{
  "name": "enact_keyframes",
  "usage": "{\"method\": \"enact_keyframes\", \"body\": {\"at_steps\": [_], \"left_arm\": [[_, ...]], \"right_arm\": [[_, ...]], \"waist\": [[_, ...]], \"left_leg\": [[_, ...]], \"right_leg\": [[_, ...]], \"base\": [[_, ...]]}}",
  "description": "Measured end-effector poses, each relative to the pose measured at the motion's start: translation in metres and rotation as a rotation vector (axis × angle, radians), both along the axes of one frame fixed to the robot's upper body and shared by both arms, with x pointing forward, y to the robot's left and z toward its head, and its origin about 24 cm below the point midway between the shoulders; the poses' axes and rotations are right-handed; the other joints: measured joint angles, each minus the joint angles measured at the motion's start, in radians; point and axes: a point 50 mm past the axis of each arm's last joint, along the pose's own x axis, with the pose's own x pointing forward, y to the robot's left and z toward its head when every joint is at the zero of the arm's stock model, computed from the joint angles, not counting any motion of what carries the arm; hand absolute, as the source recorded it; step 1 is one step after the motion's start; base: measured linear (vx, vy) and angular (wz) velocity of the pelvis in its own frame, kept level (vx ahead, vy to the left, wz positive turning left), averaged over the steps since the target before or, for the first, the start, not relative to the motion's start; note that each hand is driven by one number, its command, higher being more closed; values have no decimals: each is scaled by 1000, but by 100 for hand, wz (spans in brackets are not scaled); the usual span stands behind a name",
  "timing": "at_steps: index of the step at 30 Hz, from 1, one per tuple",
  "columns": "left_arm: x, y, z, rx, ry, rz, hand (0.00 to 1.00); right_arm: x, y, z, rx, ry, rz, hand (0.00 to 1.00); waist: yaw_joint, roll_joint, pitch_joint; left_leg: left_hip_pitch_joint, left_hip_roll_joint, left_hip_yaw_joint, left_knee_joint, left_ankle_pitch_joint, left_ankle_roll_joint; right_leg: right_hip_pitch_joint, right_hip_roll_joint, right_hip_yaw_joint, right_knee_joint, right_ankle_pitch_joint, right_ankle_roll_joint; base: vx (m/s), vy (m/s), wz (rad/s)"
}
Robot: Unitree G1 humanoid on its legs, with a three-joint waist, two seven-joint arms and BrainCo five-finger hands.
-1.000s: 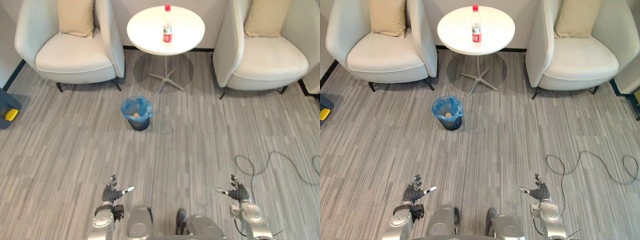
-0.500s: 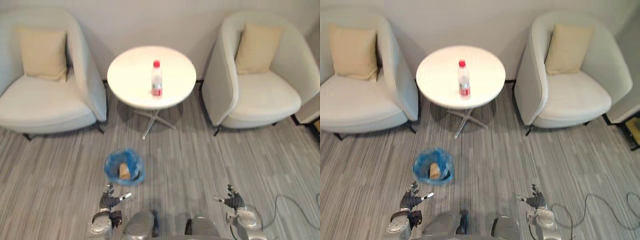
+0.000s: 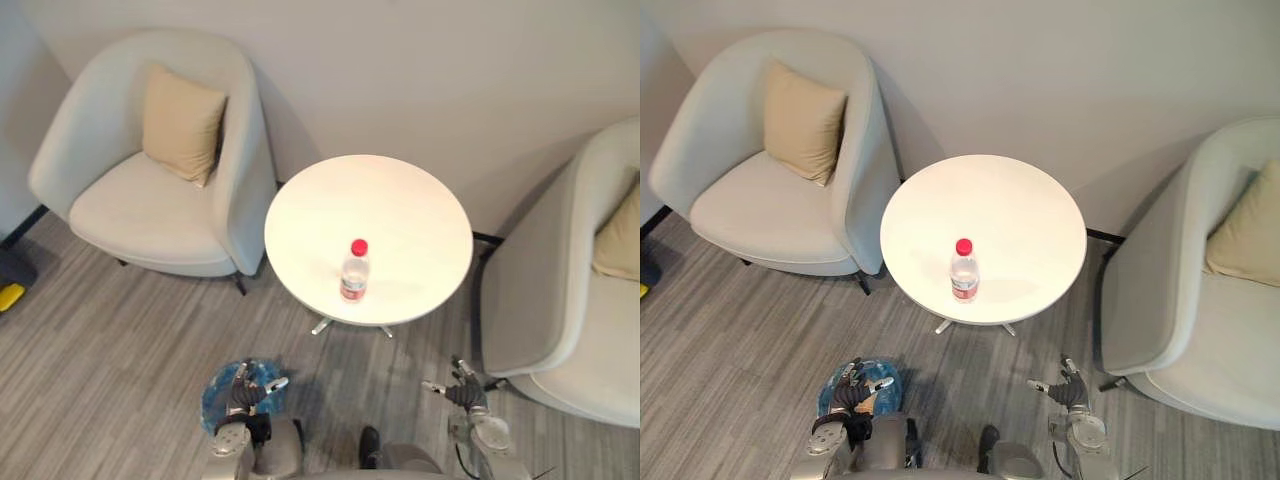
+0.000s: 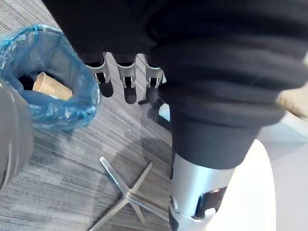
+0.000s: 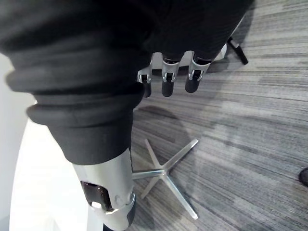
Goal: Gather rubbish on tea table into small bin, then transfer packed bag to large trash can.
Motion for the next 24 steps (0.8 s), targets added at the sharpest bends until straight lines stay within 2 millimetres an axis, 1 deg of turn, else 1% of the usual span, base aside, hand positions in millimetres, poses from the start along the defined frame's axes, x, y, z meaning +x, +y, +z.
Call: {"method": "enact_keyframes", "body": {"at_steps": [1, 2, 3, 4, 5, 6, 7, 8, 9, 10, 11, 12, 13, 14, 15, 16, 18, 20, 22, 24], "left_arm": [[-4, 3, -3, 8, 24, 0, 0], [-7, 7, -4, 19, 35, 3, 0], [-13, 14, -6, 38, 55, 8, 0], [-19, 19, -9, 50, 76, 7, 0], [-21, 19, -10, 51, 86, 6, 0], [-22, 22, -10, 61, 94, -2, 0], [-21, 23, -10, 71, 92, -9, 0], [-19, 24, -9, 76, 89, -13, 0], [-15, 27, -7, 87, 78, -20, 0], [-13, 29, -6, 96, 70, -23, 0], [-13, 30, -6, 100, 69, -24, 0], [-14, 36, -6, 119, 77, -30, 0], [-16, 32, -8, 110, 92, -33, 0], [-19, 27, -10, 102, 98, -48, 0], [-19, 25, -10, 99, 98, -50, 0], [-23, 22, -12, 94, 109, -53, 0], [-27, 20, -14, 94, 124, -70, 0], [-29, 16, -17, 93, 140, -92, 0], [-31, 13, -18, 90, 146, -111, 0], [-31, 13, -18, 88, 142, -123, 0]], "right_arm": [[-6, 4, -4, 18, 24, -9, 0], [-7, 7, -5, 23, 24, -8, 0], [-9, 10, -6, 28, 27, -7, 0], [-8, 12, -6, 29, 24, 0, 0], [-6, 14, -4, 28, 15, 10, 0], [0, 16, 2, 25, -24, 21, 0], [3, 20, 7, 20, -53, 44, 0], [5, 22, 12, 13, -74, 59, 0], [12, 26, 24, -9, -141, 96, 0], [17, 28, 32, -19, -185, 113, 0], [20, 28, 36, -24, -213, 120, 0], [25, 31, 46, -50, -264, 154, 0], [27, 30, 50, -71, -278, 172, 0], [26, 31, 52, -96, -280, 211, 0], [28, 32, 53, -110, -284, 235, 0], [30, 39, 57, -140, -294, 309, 0], [30, 49, 60, -156, -306, 395, 0], [30, 55, 60, -179, -306, 463, 0], [25, 58, 57, -204, -284, 520, 0], [26, 63, 57, -222, -280, 575, 0]], "waist": [[2, -23, -2], [4, -39, -7], [3, -75, -10], [2, -102, -11], [1, -107, -12], [-6, -108, -12], [-11, -105, -11], [-20, -106, -13], [-28, -106, -13], [-29, -110, -15], [-29, -114, -18], [-27, -131, -25], [-31, -114, -33], [-24, -99, -44], [-23, -93, -45], [-23, -85, -50], [-23, -85, -50], [-27, -83, -51], [-26, -80, -52], [-26, -80, -52]], "left_leg": [[17, -20, -1, -7, 2, -3], [34, -38, 0, -32, -2, 2], [62, -64, 12, -62, -17, 7], [78, -86, 28, -67, -41, 13], [83, -93, 30, -65, -49, 15], [100, -98, 25, -68, -50, 25], [115, -95, 17, -68, -53, 31], [123, -93, 12, -68, -57, 34], [133, -92, -1, -66, -58, 35], [136, -92, -9, -65, -58, 35], [137, -94, -13, -64, -58, 35], [138, -120, -34, -63, -60, 27], [142, -113, -60, -72, -61, 16], [145, -105, -68, -85, -58, 11], [149, -100, -72, -95, -56, 7], [152, -92, -77, -119, -48, -5], [156, -90, -83, -148, -35, -22], [165, -90, -93, -169, -22, -24], [178, -94, -109, -189, -9, -23], [180, -102, -127, -207, 8, -24]], "right_leg": [[-2, -20, 12, 31, -19, 10], [-10, -38, 18, 57, -43, 17], [-31, -73, 29, 125, -100, 32], [-56, -101, 45, 202, -142, 52], [-69, -107, 54, 249, -149, 64], [-127, -111, 84, 387, -139, 78], [-154, -106, 110, 440, -141, 81], [-154, -101, 137, 439, -154, 71], [-171, -83, 183, 408, -170, 69], [-188, -75, 207, 363, -167, 66], [-193, -75, 213, 317, -155, 61], [-197, -88, 222, 220, -49, 54], [-184, -83, 202, 204, -42, 46], [-168, -75, 200, 165, -33, 47], [-160, -73, 199, 147, -24, 44], [-144, -61, 197, 116, -6, 39], [-138, -50, 196, 80, 16, 32], [-122, -49, 187, 55, 27, 27], [-98, -52, 171, 29, 37, 28], [-93, -55, 154, 20, 40, 30]], "base": [[242, 59, 0], [213, 40, 4], [193, 17, -6], [174, 11, -9], [208, 41, -8], [177, 47, 8], [178, 44, 21], [177, -22, 39], [176, -39, 41], [171, -52, 38], [137, -78, 29], [166, -104, 40], [163, -112, 37], [112, -67, 22], [94, -66, 0], [88, -56, -5], [50, -51, -4], [3, -45, 11], [-21, -25, 25], [-44, -21, 32]]}}
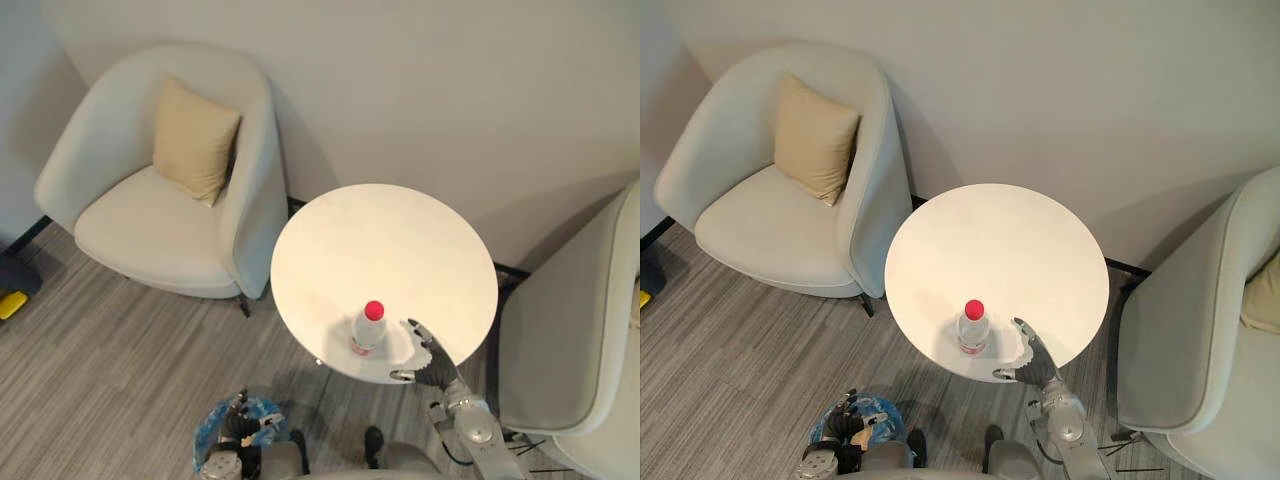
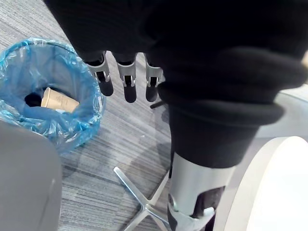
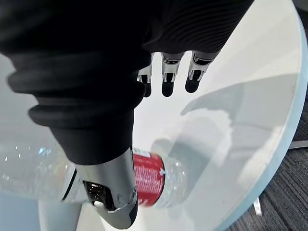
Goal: Gather rubbish on tea table into small bin, then transfer packed bag to large trash can.
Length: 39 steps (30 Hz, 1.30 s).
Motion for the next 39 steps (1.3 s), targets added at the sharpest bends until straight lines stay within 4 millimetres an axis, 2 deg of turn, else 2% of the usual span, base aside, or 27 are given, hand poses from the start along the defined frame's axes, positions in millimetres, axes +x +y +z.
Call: {"method": "enact_keyframes", "body": {"at_steps": [2, 6, 8, 9, 10, 11, 15, 16, 20, 22, 28, 33, 37, 39], "left_arm": [[0, -1, 0, -6, -2, -8, 0], [4, -3, -1, -7, -4, -20, 0], [4, -4, 0, -7, -14, -25, 0], [5, -5, 0, -9, -23, -25, 0], [5, -5, 0, -9, -24, -25, 0], [8, -7, 2, -13, -34, -28, 0], [13, -10, 3, -34, -52, -2, 0], [13, -10, 3, -35, -52, 13, 0], [17, -9, 6, -44, -76, 27, 0], [19, -9, 8, -45, -87, 25, 0], [23, -10, 11, -47, -109, 23, 0], [22, -9, 11, -47, -106, 26, 0], [21, -9, 11, -46, -102, 26, 0], [21, -9, 11, -46, -103, 26, 0]], "right_arm": [[2, 6, 0, -18, -5, 47, 0], [20, 15, 6, -31, -53, 76, 0], [32, 16, 8, -45, -83, 43, 0], [52, 18, 16, -42, -131, -10, 0], [54, 18, 16, -42, -135, -15, 0], [68, 20, 25, -29, -179, -56, 0], [88, 20, 40, 21, -237, -154, 0], [92, 21, 43, 45, -247, -174, 100], [109, 25, 58, 91, -296, -207, 100], [112, 25, 62, 100, -307, -213, 100], [117, 23, 72, 148, -338, -235, 100], [102, 22, 97, 193, -470, -216, 100], [82, 22, 108, 230, -548, -202, 100], [79, 23, 113, 232, -572, -188, 100]], "waist": [[3, 4, -2], [24, 14, 3], [24, 20, 4], [30, 30, 11], [30, 31, 11], [32, 42, 19], [56, 64, 42], [58, 65, 43], [67, 65, 69], [80, 66, 73], [82, 64, 93], [80, 58, 97], [72, 43, 96], [73, 39, 95]], "left_leg": [[-5, -8, -22, -20, 20, 2], [-9, -23, -51, -67, 56, -3], [-25, -25, -71, -76, 67, -4], [-54, -27, -80, -75, 76, -7], [-56, -27, -80, -75, 77, -7], [-76, -29, -88, -73, 83, -7], [-86, -39, -107, -73, 93, -5], [-96, -40, -115, -72, 95, -4], [-117, -44, -127, -69, 100, 3], [-123, -44, -127, -68, 100, 4], [-128, -46, -142, -67, 99, 5], [-101, -55, -164, -59, 92, 12], [-76, -76, -238, -62, 96, 7], [-85, -85, -281, -67, 114, -2]], "right_leg": [[1, -7, -19, -9, 6, 2], [-3, -19, -44, -31, 23, 6], [-18, -25, -61, -30, 24, 8], [-37, -28, -69, -31, 29, 15], [-39, -28, -70, -31, 29, 16], [-53, -33, -76, -31, 32, 19], [-57, -37, -94, -31, 34, 21], [-63, -39, -101, -30, 34, 21], [-77, -42, -113, -30, 36, 17], [-81, -42, -114, -31, 35, 17], [-81, -41, -118, -26, 30, 10], [-58, -51, -132, 14, -7, 8], [-33, -75, -202, 83, -66, 7], [-33, -84, -246, 102, -83, 8]], "base": [[-65, -19, 33], [-89, -5, 21], [-101, -5, 28], [-65, -5, 19], [-108, 2, 20], [-43, 7, 12], [-20, 0, 17], [24, -6, 17], [44, -7, 9], [57, -10, 4], [36, -12, 7], [-12, -16, 15], [-12, -56, 53], [-9, -71, 79]]}}
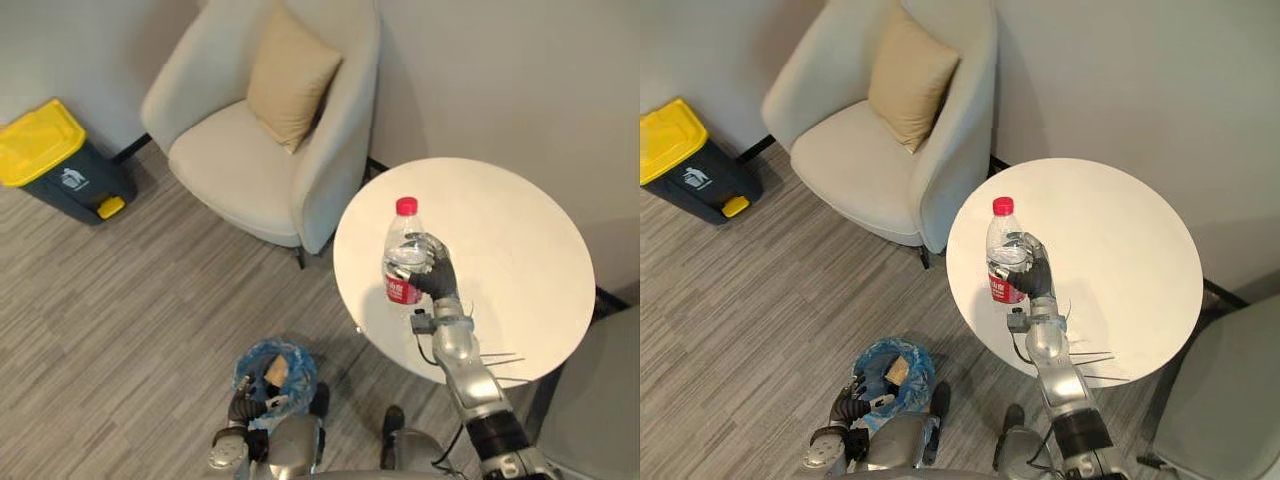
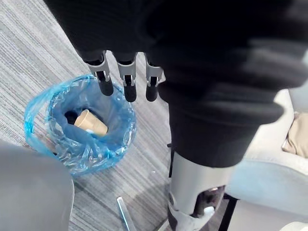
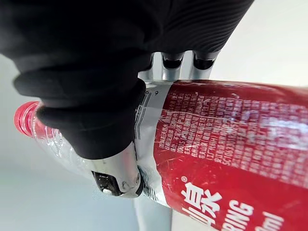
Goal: Gather rubbish on tea table into small bin, then transfer packed bag to large trash can.
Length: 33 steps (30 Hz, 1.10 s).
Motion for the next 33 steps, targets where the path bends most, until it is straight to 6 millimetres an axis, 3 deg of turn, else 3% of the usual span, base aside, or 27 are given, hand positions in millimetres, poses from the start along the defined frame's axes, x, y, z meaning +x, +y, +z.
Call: {"method": "enact_keyframes", "body": {"at_steps": [3, 4, 5, 6, 7, 8, 9, 10, 11, 12, 13, 16, 19, 21, 22, 23, 26, 28, 29, 30, 31, 33], "left_arm": [[3, -3, 1, -2, -8, -16, 0], [7, -6, 3, -7, -22, -25, 0], [11, -12, 6, -13, -43, -47, 0], [13, -12, 8, -13, -55, -53, 0], [17, -13, 10, -10, -66, -59, 0], [17, -14, 10, -7, -65, -72, 0], [17, -16, 9, -7, -62, -81, 0], [16, -22, 8, -4, -56, -116, 0], [16, -25, 7, -4, -51, -134, 0], [14, -31, 5, -6, -41, -159, 0], [12, -34, 3, -3, -30, -172, 0], [9, -30, 1, 19, -15, -182, 0], [7, -25, -1, 37, -3, -186, 0], [5, -22, -2, 56, 4, -193, 0], [1, -19, -4, 62, 22, -193, 0], [-1, -15, -6, 71, 33, -191, 0], [-2, -7, -6, 95, 41, -188, 0], [-1, -2, -5, 111, 36, -194, 0], [4, -3, -3, 109, 23, -188, 0], [6, -4, -2, 104, 10, -174, 0], [15, -7, 3, 95, -33, -148, 0], [30, -5, 11, 95, -88, -120, 0]], "right_arm": [[0, 4, 7, -3, -35, 11, 100], [-1, 7, 9, -1, -46, 15, 100], [-1, 8, 10, -6, -54, 19, 100], [0, 11, 11, -17, -60, 26, 100], [1, 17, 13, -36, -72, 44, 100], [0, 22, 12, -48, -74, 65, 100], [0, 25, 12, -54, -74, 75, 100], [-1, 29, 12, -62, -76, 91, 100], [-2, 30, 11, -65, -74, 98, 100], [-2, 30, 11, -67, -74, 99, 100], [-2, 28, 9, -67, -65, 92, 100], [-6, 30, -10, -64, 23, 103, 100], [-9, 37, -21, -74, 71, 145, 100], [-15, 35, -30, -80, 112, 138, 100], [-18, 34, -34, -82, 137, 143, 100], [-20, 33, -37, -84, 148, 143, 100], [-22, 29, -39, -101, 160, 147, 100], [-23, 26, -41, -113, 166, 144, 100], [-21, 22, -39, -139, 158, 141, 100], [-19, 18, -37, -158, 150, 139, 100], [-13, 14, -30, -204, 118, 138, 100], [2, 13, -18, -244, 70, 134, 100]], "waist": [[6, 1, -1], [4, -1, -2], [1, -4, -2], [5, -6, -2], [0, -5, -3], [-4, -11, -9], [-13, -17, -12], [-30, -21, -20], [-37, -19, -28], [-52, -9, -40], [-51, -2, -46], [-46, -40, -63], [-47, -38, -62], [-58, -37, -61], [-82, -33, -58], [-85, -33, -57], [-87, -28, -41], [-110, -48, -26], [-129, -32, -3], [-126, -16, 8], [-101, 15, 36], [-97, 39, 105]], "left_leg": [[-33, -13, -59, -9, 51, -18], [-66, -30, -19, -6, 115, -28], [-85, -41, 82, -39, 204, -4], [-90, -36, 165, -29, 184, 23], [-113, 12, 352, 113, 55, 103], [-100, 67, 455, 208, -34, 97], [-86, 93, 488, 231, -61, 87], [-47, 147, 543, 238, -94, 45], [-22, 168, 563, 225, -104, 29], [31, 200, 576, 147, -115, -15], [73, 191, 571, 69, -123, -62], [81, 143, 567, 94, -132, -29], [76, 111, 559, 154, -183, 6], [77, 78, 520, 174, -210, 19], [69, 66, 477, 174, -215, 28], [60, 60, 443, 173, -215, 28], [11, 43, 353, 173, -196, 28], [-39, 4, 300, 200, -185, 14], [-98, 0, 252, 271, -188, 13], [-132, 4, 239, 298, -193, 10], [-203, 13, 223, 329, -194, 6], [-277, 32, 222, 359, -180, -4]], "right_leg": [[-3, -21, -94, 31, -20, -14], [-3, -31, -128, 31, -22, -21], [-1, -58, -162, 16, -9, -38], [-3, -72, -190, 8, 2, -45], [-1, -84, -229, 16, 3, -46], [2, -100, -260, 27, 3, -46], [3, -110, -272, 30, 3, -46], [7, -124, -295, 32, 9, -35], [8, -127, -304, 31, 14, -27], [13, -124, -316, 23, 28, -5], [21, -114, -313, -2, 54, 16], [52, -145, -286, -36, 98, 42], [43, -202, -262, 42, 95, 53], [-22, -240, -148, 196, 63, 14], [-66, -196, -16, 262, 4, 26], [-93, -149, 63, 273, -27, 38], [-180, -13, 211, 203, -43, 39], [-190, -12, 235, 148, -8, 27], [-202, -23, 199, 186, 14, 28], [-221, -21, 183, 193, 10, 23], [-274, -16, 163, 207, 11, 18], [-336, -17, 130, 239, 14, 5]], "base": [[-29, -70, 100], [-75, -33, 124], [-89, 5, 120], [-122, 44, 106], [-131, 39, 86], [-153, 31, 87], [-112, 38, 80], [-92, 124, 58], [-67, 191, 61], [-62, 301, 36], [-48, 272, 26], [-50, 235, 13], [-101, 229, 9], [-114, 147, 45], [-85, 78, 77], [-74, 51, 72], [-53, -22, 77], [-11, -110, 161], [-1, -156, 162], [-24, -146, 108], [-30, -143, 50], [-30, -147, 48]]}}
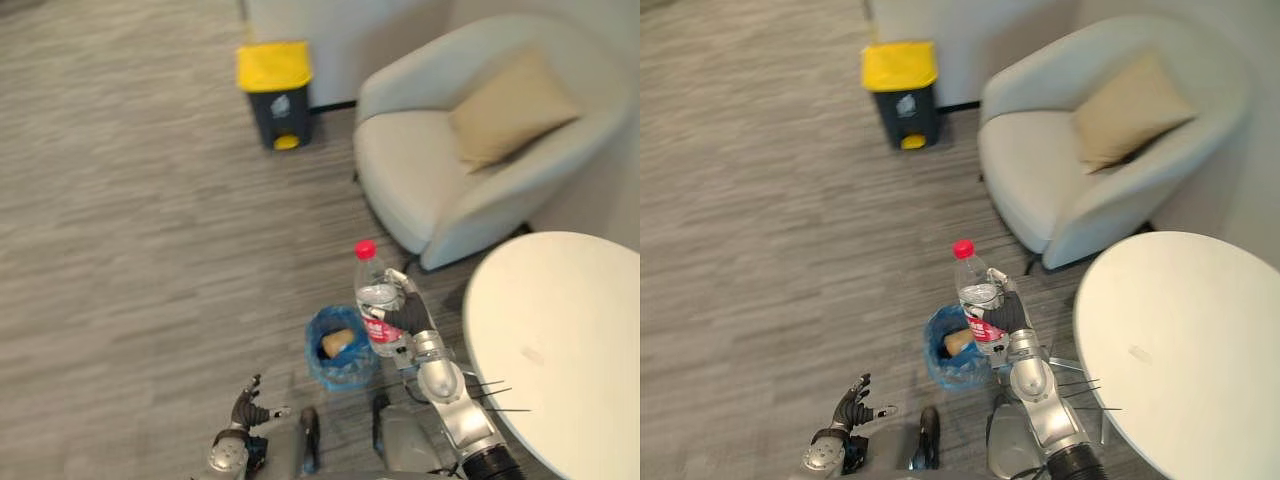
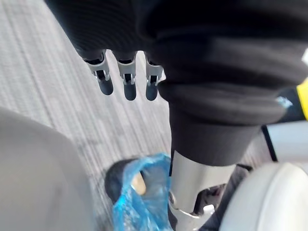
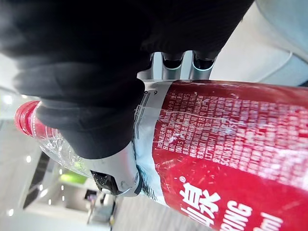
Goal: Gather rubbish on tea table into small bin, then transfer packed bag to large trash can.
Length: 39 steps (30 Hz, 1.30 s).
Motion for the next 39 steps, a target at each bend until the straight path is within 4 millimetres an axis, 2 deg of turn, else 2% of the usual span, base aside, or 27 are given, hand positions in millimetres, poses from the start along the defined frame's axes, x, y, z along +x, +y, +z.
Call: {"method": "enact_keyframes", "body": {"at_steps": [1, 2, 5, 7, 9, 11, 12, 14, 17, 19, 22, 23, 26, 31, 35, 39], "left_arm": [[11, 1, 6, -5, -37, 19, 0], [20, 1, 10, -4, -61, 36, 0], [38, -3, 19, -18, -115, 57, 0], [57, -10, 31, -57, -186, 111, 0], [82, -7, 54, -88, -299, 182, 0], [96, -7, 70, -107, -370, 213, 0], [102, -6, 78, -120, -405, 227, 0], [123, -5, 111, -165, -555, 259, 0], [134, -1, 142, -212, -693, 286, 0], [137, 2, 150, -217, -729, 290, 0], [136, 9, 148, -221, -722, 323, 0], [136, 8, 146, -220, -707, 320, 0], [134, 10, 137, -206, -662, 321, 0], [132, 10, 134, -199, -646, 317, 0], [132, 12, 133, -194, -645, 317, 0], [131, 13, 132, -190, -642, 323, 0]], "right_arm": [[10, 0, 5, -9, -20, -12, 100], [17, -1, 6, -18, -27, -30, 100], [33, -3, 12, -24, -53, -80, 100], [45, 3, 27, -3, -111, -105, 100], [55, 16, 49, 37, -195, -103, 100], [61, 22, 64, 51, -245, -106, 100], [64, 23, 71, 55, -264, -108, 100], [73, 24, 95, 50, -334, -125, 100], [82, 27, 124, 45, -411, -126, 100], [85, 25, 140, 31, -457, -131, 100], [89, 23, 161, 22, -521, -138, 100], [90, 20, 167, 18, -538, -147, 0], [98, 15, 168, 2, -516, -167, 0], [102, 9, 155, 3, -456, -187, 0], [101, 8, 149, -5, -442, -191, 0], [95, 7, 134, -19, -417, -193, 0]], "waist": [[-2, 0, 40], [5, 3, 52], [21, 5, 64], [26, 12, 77], [30, 12, 108], [36, 13, 128], [43, 14, 136], [78, 14, 157], [96, 13, 159], [108, 13, 159], [116, 13, 159], [125, 13, 159], [130, 9, 162], [127, 7, 162], [121, 2, 162], [113, -7, 162]], "left_leg": [[-44, 15, 11, 42, 5, -6], [-98, 27, 19, 78, 5, -7], [-221, 32, 18, 147, -1, -6], [-363, 40, 17, 256, -33, -6], [-515, 49, 14, 375, -74, -11], [-614, 60, 26, 443, -80, -8], [-655, 69, 33, 467, -81, -7], [-808, 87, 41, 547, -81, -7], [-953, 99, 41, 631, -80, -6], [-998, 99, 40, 662, -79, -6], [-1038, 95, 37, 677, -79, -7], [-1048, 95, 37, 677, -79, -7], [-1065, 95, 36, 674, -79, -7], [-1070, 95, 35, 664, -71, -5], [-1066, 97, 29, 663, -70, -5], [-1039, 97, 22, 638, -61, -12]], "right_leg": [[-39, 2, -11, 35, -6, -12], [-84, 8, -13, 68, -10, -16], [-198, 9, -14, 137, -26, -25], [-331, 7, -9, 237, -58, -27], [-477, 3, -4, 352, -93, -29], [-578, -8, -3, 428, -116, -25], [-617, -9, -2, 455, -119, -28], [-771, -15, 0, 544, -131, -36], [-909, -28, -3, 634, -147, -36], [-953, -32, 1, 666, -149, -40], [-990, -40, -2, 682, -153, -34], [-1000, -41, -3, 682, -153, -33], [-1014, -44, -7, 681, -153, -33], [-1017, -45, -11, 674, -152, -35], [-1011, -42, -16, 672, -152, -36], [-978, -40, -28, 645, -150, -38]], "base": [[-65, -133, 33], [-65, -97, 26], [-104, -48, 12], [-161, -20, 7], [-202, -38, 9], [-174, -70, 12], [-203, -113, 11], [-146, -84, 11], [-95, -36, 13], [-69, 9, 4], [-60, 38, 5], [-70, 47, 2], [-46, 38, 5], [-17, 36, 2], [-15, 29, 1], [-21, 20, 1]]}}
